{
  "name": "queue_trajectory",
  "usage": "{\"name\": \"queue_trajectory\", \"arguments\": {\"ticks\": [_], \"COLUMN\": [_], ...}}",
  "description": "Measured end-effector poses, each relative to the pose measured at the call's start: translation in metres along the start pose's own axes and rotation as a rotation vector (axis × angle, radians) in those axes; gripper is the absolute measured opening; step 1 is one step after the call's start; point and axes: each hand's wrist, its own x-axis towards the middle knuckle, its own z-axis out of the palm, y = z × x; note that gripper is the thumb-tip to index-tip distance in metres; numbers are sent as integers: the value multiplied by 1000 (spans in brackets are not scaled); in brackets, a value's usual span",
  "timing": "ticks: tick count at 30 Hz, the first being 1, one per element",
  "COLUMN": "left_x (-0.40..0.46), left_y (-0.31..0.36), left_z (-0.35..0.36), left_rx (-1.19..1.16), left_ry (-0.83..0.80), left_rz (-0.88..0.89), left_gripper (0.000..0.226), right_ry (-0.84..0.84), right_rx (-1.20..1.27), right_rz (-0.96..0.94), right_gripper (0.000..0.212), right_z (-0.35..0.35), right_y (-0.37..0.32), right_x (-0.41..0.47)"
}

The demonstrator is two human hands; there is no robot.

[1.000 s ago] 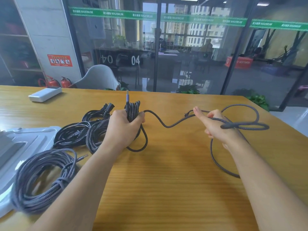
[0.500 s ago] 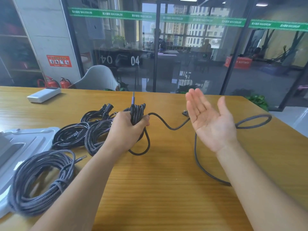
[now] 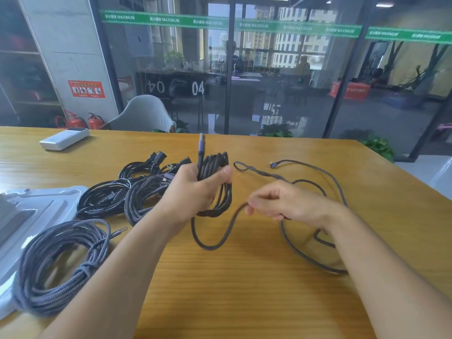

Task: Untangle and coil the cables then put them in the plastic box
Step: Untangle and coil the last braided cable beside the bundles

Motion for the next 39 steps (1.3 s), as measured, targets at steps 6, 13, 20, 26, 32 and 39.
{"name": "queue_trajectory", "arguments": {"ticks": [6,13,20,26,32,39], "left_x": [-5,-2,-2,0,1,-2], "left_y": [9,-6,-15,-13,-10,-1], "left_z": [0,16,36,26,28,25], "left_rx": [-179,62,401,151,-103,-138], "left_ry": [-201,-258,-114,-44,-109,113], "left_rz": [-54,-155,2,-35,-79,-22], "left_gripper": [27,30,30,23,38,52], "right_ry": [369,934,758,503,491,205], "right_rx": [-465,-573,218,573,394,212], "right_rz": [258,-2,-131,-149,-184,-170], "right_gripper": [10,44,37,32,24,37], "right_z": [-15,5,29,29,37,48], "right_y": [36,16,-19,-26,-29,-33], "right_x": [15,26,26,19,14,11]}}
